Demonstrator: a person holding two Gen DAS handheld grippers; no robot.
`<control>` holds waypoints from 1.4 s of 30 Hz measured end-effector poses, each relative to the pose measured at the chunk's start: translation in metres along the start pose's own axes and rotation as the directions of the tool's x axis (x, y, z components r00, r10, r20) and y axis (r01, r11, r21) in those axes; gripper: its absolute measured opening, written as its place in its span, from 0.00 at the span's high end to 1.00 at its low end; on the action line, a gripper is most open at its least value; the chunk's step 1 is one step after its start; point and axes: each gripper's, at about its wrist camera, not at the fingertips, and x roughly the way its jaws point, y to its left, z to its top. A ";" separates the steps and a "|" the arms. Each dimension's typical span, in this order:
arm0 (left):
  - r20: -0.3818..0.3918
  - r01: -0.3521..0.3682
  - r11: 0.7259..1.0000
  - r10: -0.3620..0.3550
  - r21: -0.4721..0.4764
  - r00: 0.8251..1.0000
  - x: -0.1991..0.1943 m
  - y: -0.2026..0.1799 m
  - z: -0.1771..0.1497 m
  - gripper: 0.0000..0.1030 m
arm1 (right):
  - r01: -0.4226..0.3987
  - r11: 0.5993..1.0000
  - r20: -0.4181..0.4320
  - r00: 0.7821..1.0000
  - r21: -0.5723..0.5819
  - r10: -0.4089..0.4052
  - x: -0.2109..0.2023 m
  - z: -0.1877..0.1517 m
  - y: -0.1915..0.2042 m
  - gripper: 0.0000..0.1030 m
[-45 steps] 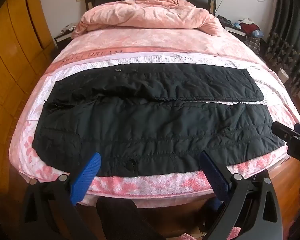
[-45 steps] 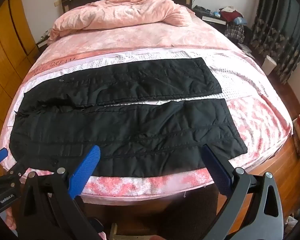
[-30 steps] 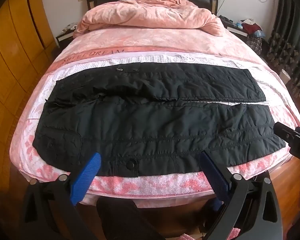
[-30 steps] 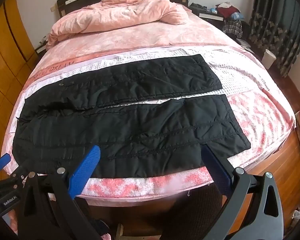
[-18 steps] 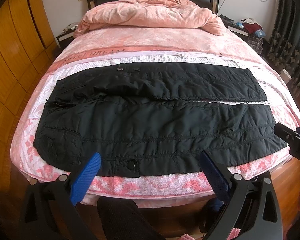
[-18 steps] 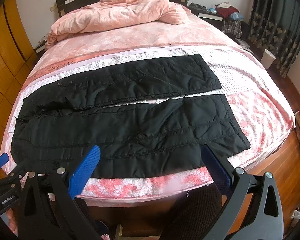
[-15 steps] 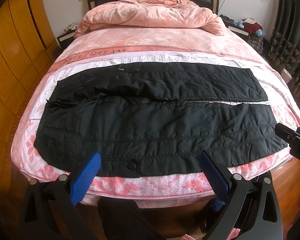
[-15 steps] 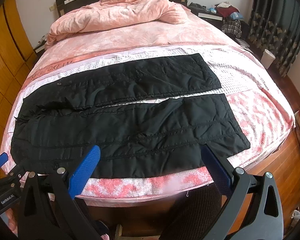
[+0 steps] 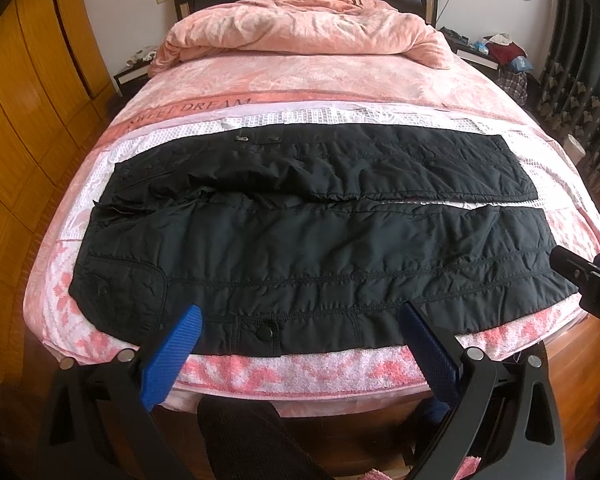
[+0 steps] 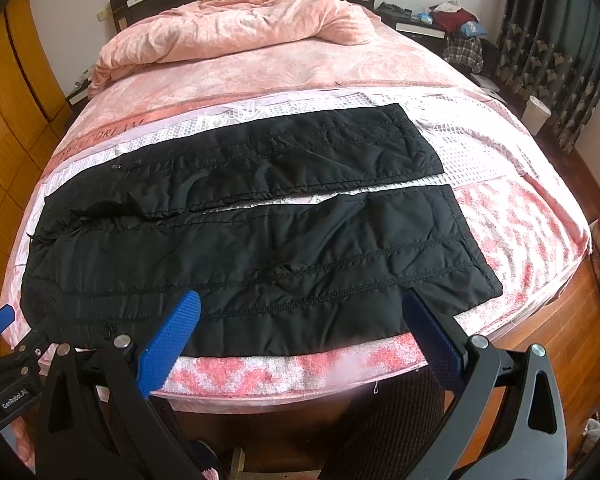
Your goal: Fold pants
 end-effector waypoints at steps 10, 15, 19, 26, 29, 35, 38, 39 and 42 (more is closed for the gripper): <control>-0.001 -0.002 1.000 0.002 0.000 1.000 0.001 0.000 0.000 0.04 | 0.001 1.000 0.000 1.000 -0.001 -0.001 0.003 0.001 0.000 0.02; -0.001 -0.001 1.000 0.001 0.001 1.000 0.001 0.000 0.000 0.04 | 0.001 1.000 -0.003 1.000 0.000 -0.001 0.004 0.001 0.000 0.02; -0.001 -0.001 1.000 0.001 0.001 1.000 0.001 0.000 0.000 0.04 | 0.001 1.000 -0.003 1.000 0.000 -0.001 0.004 0.001 0.000 0.02; -0.003 -0.001 1.000 0.001 0.000 1.000 0.001 0.000 0.000 0.04 | 0.006 1.000 -0.001 1.000 -0.001 -0.006 0.005 0.001 0.000 0.02; -0.004 -0.003 1.000 0.003 0.000 1.000 0.003 0.001 0.000 0.04 | 0.005 1.000 -0.002 1.000 0.000 -0.005 0.007 0.002 0.000 0.02; -0.007 -0.003 1.000 0.003 0.000 1.000 0.006 0.001 0.001 0.04 | 0.006 1.000 -0.004 1.000 -0.002 -0.006 0.008 0.002 0.000 0.02; -0.006 -0.005 1.000 0.005 0.002 1.000 0.006 0.000 0.001 0.04 | 0.006 1.000 -0.005 1.000 -0.001 -0.006 0.008 0.002 0.000 0.02; -0.006 -0.007 1.000 0.007 0.002 1.000 0.006 0.000 0.001 0.04 | 0.005 1.000 -0.005 1.000 -0.001 -0.005 0.008 0.002 0.000 0.02; -0.007 -0.007 1.000 0.007 0.003 1.000 0.007 0.001 0.001 0.04 | 0.004 1.000 -0.010 1.000 -0.001 -0.004 0.010 0.001 0.001 0.02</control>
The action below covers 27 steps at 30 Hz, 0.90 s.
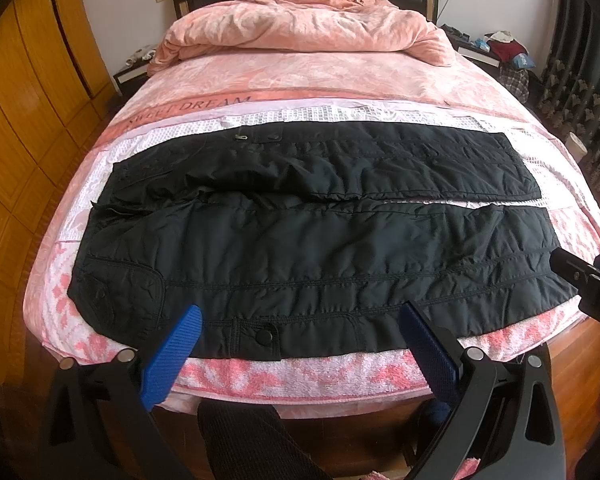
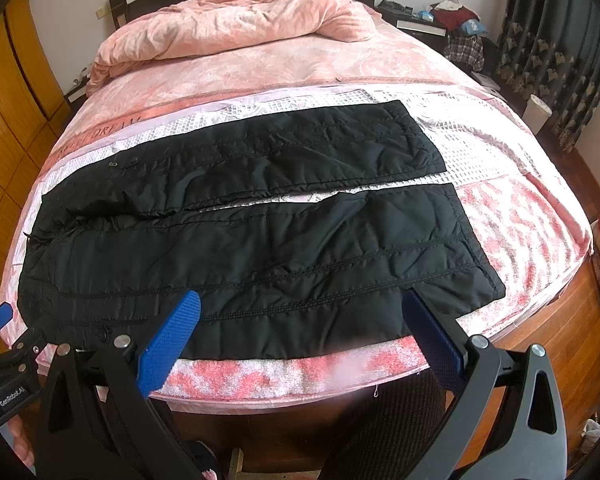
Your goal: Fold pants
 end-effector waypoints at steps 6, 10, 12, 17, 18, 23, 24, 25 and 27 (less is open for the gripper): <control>-0.001 -0.002 1.000 0.002 0.000 1.000 0.002 0.000 0.000 0.04 | -0.007 1.000 -0.005 1.000 0.005 0.007 0.003 -0.001 0.000 0.02; -0.003 -0.004 1.000 0.004 0.003 1.000 0.004 -0.001 0.000 0.04 | -0.010 1.000 -0.008 1.000 0.007 0.010 0.003 -0.001 -0.001 0.02; -0.004 -0.005 1.000 0.005 0.004 1.000 0.005 -0.001 0.000 0.04 | -0.012 1.000 -0.008 1.000 0.011 0.012 0.003 -0.001 -0.002 0.02; -0.018 -0.006 1.000 0.006 0.005 1.000 0.012 -0.003 0.002 0.04 | -0.028 1.000 0.001 1.000 0.007 0.028 0.008 0.003 -0.007 0.02; -0.023 -0.004 1.000 0.004 0.006 1.000 0.014 -0.002 0.003 0.04 | -0.031 1.000 0.005 1.000 0.006 0.031 0.010 0.006 -0.011 0.02; 0.003 -0.010 1.000 0.010 -0.013 1.000 0.029 -0.002 0.025 0.04 | -0.048 0.998 0.032 0.998 0.039 0.046 0.030 0.047 -0.054 0.02; 0.023 0.000 1.000 0.001 -0.021 1.000 0.032 -0.004 0.031 0.04 | -0.058 0.997 0.041 0.998 0.057 0.055 0.038 0.061 -0.068 0.02; 0.045 0.017 0.999 -0.016 -0.031 0.999 0.037 -0.006 0.039 0.04 | -0.056 0.996 0.045 0.998 0.072 0.053 0.048 0.077 -0.083 0.02; 0.050 0.034 0.998 -0.031 -0.045 0.998 0.050 -0.011 0.055 0.04 | -0.049 0.995 0.055 0.998 0.085 0.044 0.067 0.104 -0.107 0.02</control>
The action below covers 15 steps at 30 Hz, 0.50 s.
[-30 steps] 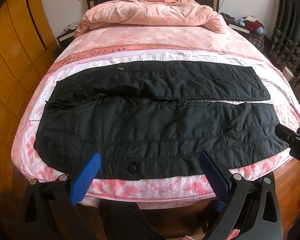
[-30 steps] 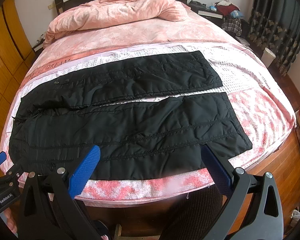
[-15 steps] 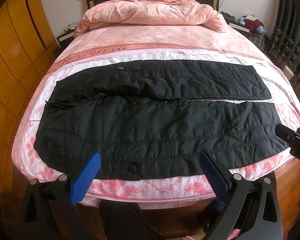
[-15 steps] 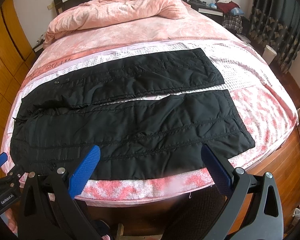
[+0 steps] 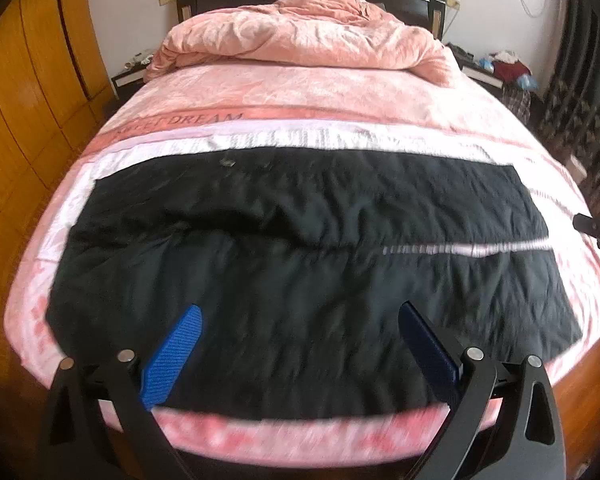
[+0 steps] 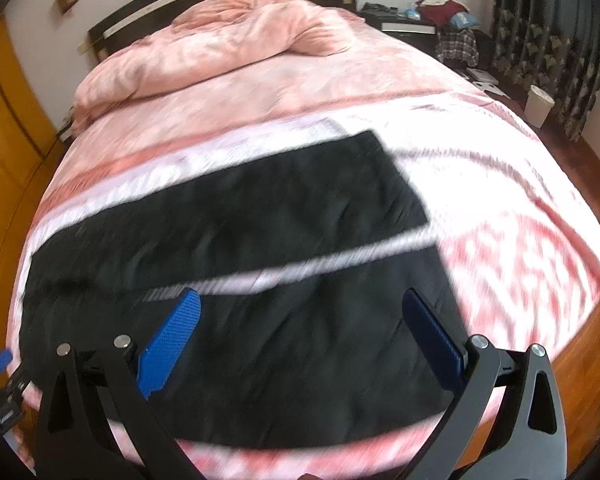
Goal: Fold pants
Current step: 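Grasp the pants' waistband edge with both grippers and lift it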
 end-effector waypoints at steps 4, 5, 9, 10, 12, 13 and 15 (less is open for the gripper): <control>-0.011 0.099 0.995 -0.099 -0.003 0.995 0.040 -0.019 0.040 0.04 | 0.053 0.998 -0.051 0.997 -0.034 -0.055 0.074 0.068 -0.047 0.02; -0.003 0.113 0.994 -0.113 -0.006 0.994 0.052 -0.025 0.052 0.04 | 0.050 0.998 -0.089 0.995 -0.044 -0.054 0.094 0.080 -0.056 0.02; -0.012 0.059 0.998 -0.059 0.022 0.998 0.092 -0.055 0.084 0.04 | 0.084 0.996 -0.204 0.975 -0.037 -0.090 0.176 0.118 -0.096 0.02; -0.024 0.076 0.997 -0.076 0.027 0.997 0.102 -0.062 0.091 0.04 | 0.090 0.995 -0.230 0.969 -0.031 -0.094 0.193 0.124 -0.104 0.02; -0.034 0.098 0.995 -0.097 0.029 0.995 0.116 -0.073 0.100 0.04 | 0.057 0.998 -0.296 0.954 0.005 -0.053 0.225 0.131 -0.120 0.02; -0.043 0.102 0.994 -0.101 0.030 0.994 0.124 -0.078 0.104 0.04 | 0.032 0.999 -0.311 0.950 0.024 -0.023 0.235 0.133 -0.125 0.02; -0.055 0.125 0.992 -0.123 0.035 0.991 0.136 -0.088 0.109 0.04 | -0.018 0.998 -0.331 0.943 0.058 0.036 0.250 0.136 -0.133 0.02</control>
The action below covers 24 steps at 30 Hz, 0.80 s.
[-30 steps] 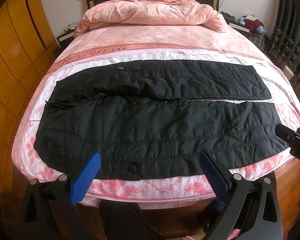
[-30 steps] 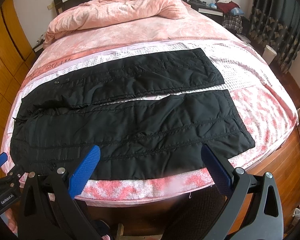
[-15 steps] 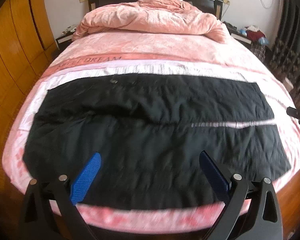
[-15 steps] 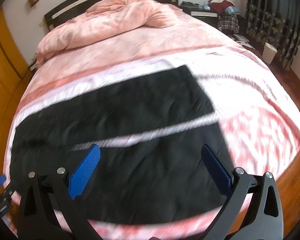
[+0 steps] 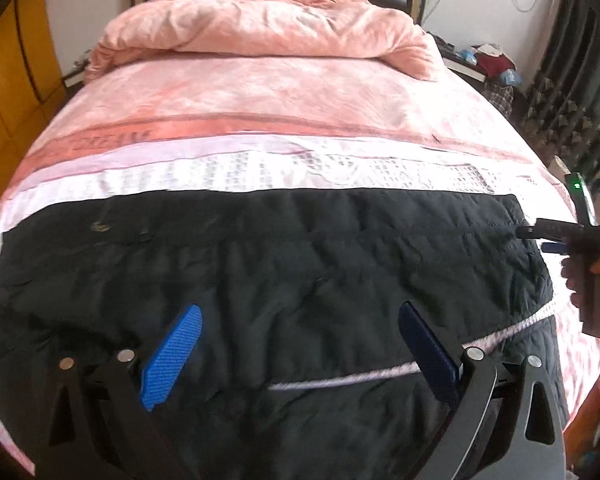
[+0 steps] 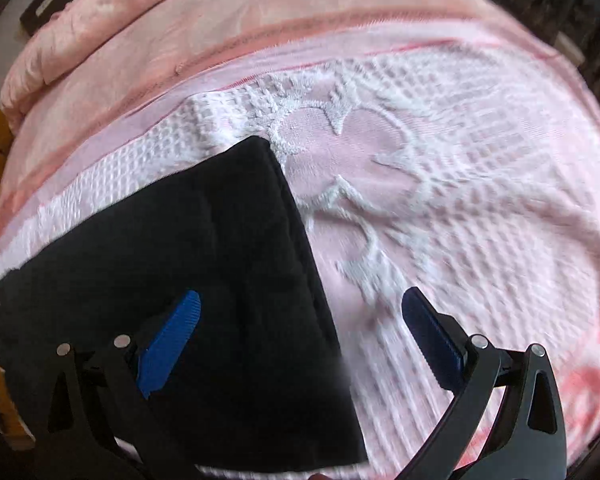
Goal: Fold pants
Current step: 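Grasp the pants' waistband edge with both grippers and lift it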
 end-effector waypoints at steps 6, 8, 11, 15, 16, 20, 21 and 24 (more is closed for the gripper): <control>-0.028 0.012 1.000 -0.011 0.008 1.000 0.031 -0.012 0.012 0.04 | 0.014 0.993 -0.048 0.999 -0.114 -0.019 0.015 0.003 0.005 0.02; -0.043 0.017 1.000 -0.016 0.009 0.999 0.038 -0.014 0.014 0.04 | 0.018 0.987 -0.043 0.999 -0.157 -0.025 0.013 -0.001 0.008 0.02; -0.049 0.025 1.000 -0.024 0.015 0.999 0.044 -0.016 0.017 0.04 | -0.024 0.969 -0.013 1.000 -0.247 0.022 0.003 -0.012 0.022 0.42; -0.065 0.060 0.997 -0.057 0.042 0.996 0.055 -0.021 0.027 0.04 | 0.012 0.944 0.030 1.000 -0.329 -0.002 -0.016 -0.026 0.033 0.83; -0.064 0.070 0.996 -0.066 0.049 0.996 0.057 -0.022 0.031 0.04 | -0.009 0.945 0.032 0.999 -0.328 0.021 -0.022 -0.027 0.034 0.86; -0.046 0.109 0.988 -0.104 0.110 0.993 0.073 -0.031 0.054 0.04 | -0.088 0.929 0.080 0.989 -0.359 0.125 -0.057 -0.037 0.026 0.90; -0.045 0.125 0.984 -0.120 0.128 0.992 0.078 -0.034 0.063 0.04 | -0.099 0.924 0.093 0.985 -0.370 0.143 -0.064 -0.038 0.024 0.90; -0.070 0.188 0.963 -0.177 0.191 0.982 0.095 -0.045 0.086 0.04 | -0.134 0.902 0.139 0.968 -0.411 0.207 -0.093 -0.047 0.018 0.90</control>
